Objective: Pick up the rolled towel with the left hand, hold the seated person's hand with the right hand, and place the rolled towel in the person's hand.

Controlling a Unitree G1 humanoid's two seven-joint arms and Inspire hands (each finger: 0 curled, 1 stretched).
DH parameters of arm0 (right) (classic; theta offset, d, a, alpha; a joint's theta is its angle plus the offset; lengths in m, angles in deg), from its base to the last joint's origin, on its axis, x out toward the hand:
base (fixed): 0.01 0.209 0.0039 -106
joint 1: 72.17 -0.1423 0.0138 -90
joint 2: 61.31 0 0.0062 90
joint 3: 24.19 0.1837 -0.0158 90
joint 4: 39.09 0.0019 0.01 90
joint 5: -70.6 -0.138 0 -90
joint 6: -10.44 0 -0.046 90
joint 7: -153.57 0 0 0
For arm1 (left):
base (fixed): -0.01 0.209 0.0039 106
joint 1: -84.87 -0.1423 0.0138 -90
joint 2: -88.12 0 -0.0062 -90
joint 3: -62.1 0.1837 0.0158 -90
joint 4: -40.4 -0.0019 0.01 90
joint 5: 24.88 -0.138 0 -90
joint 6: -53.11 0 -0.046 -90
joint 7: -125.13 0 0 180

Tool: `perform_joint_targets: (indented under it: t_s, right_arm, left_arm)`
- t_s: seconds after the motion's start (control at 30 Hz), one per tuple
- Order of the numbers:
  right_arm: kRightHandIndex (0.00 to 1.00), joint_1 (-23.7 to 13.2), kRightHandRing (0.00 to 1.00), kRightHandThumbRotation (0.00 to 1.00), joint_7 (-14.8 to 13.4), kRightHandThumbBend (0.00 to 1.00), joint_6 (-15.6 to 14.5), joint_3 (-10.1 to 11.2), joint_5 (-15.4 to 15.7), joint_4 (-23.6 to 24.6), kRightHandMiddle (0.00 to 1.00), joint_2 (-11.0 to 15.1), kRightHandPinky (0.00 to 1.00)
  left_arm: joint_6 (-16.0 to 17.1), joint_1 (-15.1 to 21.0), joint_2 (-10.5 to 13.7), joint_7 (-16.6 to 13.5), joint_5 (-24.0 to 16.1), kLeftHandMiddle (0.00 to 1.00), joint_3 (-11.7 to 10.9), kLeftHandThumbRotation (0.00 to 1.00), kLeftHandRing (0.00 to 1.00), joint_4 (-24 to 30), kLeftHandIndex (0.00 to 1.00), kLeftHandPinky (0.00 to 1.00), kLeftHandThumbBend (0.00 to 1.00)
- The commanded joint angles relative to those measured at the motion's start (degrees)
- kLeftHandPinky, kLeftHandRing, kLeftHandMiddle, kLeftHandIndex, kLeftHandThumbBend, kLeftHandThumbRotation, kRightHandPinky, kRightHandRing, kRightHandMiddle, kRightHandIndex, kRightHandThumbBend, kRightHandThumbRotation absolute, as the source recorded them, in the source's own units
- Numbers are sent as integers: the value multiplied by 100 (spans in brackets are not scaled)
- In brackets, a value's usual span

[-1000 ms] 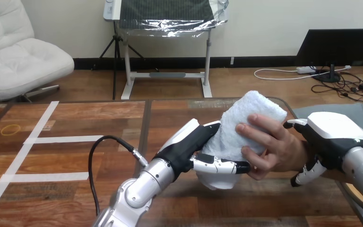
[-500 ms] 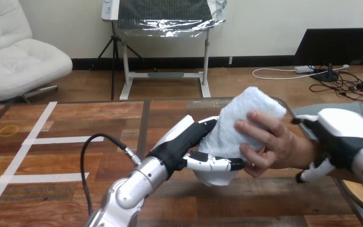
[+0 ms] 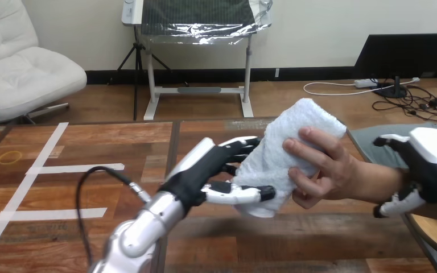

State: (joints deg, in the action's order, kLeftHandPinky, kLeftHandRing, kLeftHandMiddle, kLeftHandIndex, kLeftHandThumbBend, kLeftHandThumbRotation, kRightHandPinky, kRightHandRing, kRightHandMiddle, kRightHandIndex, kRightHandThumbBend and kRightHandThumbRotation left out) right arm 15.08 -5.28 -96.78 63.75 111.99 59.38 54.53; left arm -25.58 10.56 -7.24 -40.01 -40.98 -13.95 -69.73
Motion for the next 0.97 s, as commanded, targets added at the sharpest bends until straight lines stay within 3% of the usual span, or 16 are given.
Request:
perform_joint_targets:
  t_s: [0.0, 0.47, 0.93]
  right_arm:
    - [87, -22, 89, 0, 15, 80, -41, 333, -18, 495, 90, 190, 78]
    - [87, 466, 89, 0, 163, 79, -317, 732, -103, 1530, 90, 24, 79]
    - [85, 910, 87, 0, 253, 80, -410, 1069, -397, 2672, 89, -239, 78]
  left_arm:
    - [-40, 7, 217, -55, 107, 85, -256, 33, 83, 402, 86, 78, 65]
    - [114, -252, 335, -133, 234, 86, -511, 34, 83, 621, 87, 80, 65]
    - [310, -534, 437, -259, 298, 86, -684, 34, 83, 851, 87, 79, 66]
